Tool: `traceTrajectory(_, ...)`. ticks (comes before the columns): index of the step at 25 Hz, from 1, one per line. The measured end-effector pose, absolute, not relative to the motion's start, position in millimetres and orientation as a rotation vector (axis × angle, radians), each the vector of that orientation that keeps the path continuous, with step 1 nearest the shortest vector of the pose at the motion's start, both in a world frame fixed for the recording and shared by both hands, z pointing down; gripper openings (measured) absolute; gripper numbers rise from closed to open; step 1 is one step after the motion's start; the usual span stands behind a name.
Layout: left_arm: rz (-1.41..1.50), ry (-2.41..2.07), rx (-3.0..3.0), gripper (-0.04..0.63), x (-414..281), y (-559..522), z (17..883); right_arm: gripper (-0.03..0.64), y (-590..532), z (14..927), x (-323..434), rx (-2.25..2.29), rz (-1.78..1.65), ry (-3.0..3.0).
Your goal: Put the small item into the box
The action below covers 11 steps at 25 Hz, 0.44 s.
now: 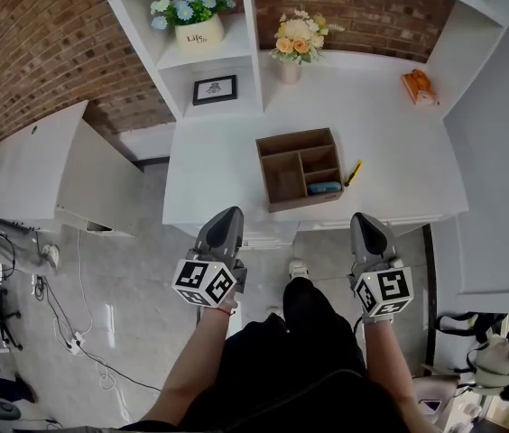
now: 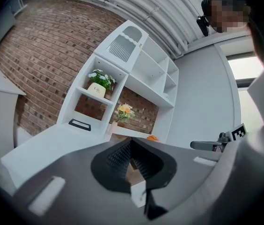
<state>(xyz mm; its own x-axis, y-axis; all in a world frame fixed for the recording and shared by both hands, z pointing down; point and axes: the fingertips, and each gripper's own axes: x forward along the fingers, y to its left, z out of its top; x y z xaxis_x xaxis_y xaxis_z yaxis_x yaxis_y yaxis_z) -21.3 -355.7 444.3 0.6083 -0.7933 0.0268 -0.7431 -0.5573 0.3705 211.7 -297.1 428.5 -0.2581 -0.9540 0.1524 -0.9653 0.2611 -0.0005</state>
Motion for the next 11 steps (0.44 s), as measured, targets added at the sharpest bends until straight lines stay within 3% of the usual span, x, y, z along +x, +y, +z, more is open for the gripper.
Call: traceTrajectory(11, -0.197, -1.226, 2.503, 0.002, -25.1, -345.2, 443.3, 0.002, -286.8, 424.5, 208.6, 1.863, 0.143, -2.403)
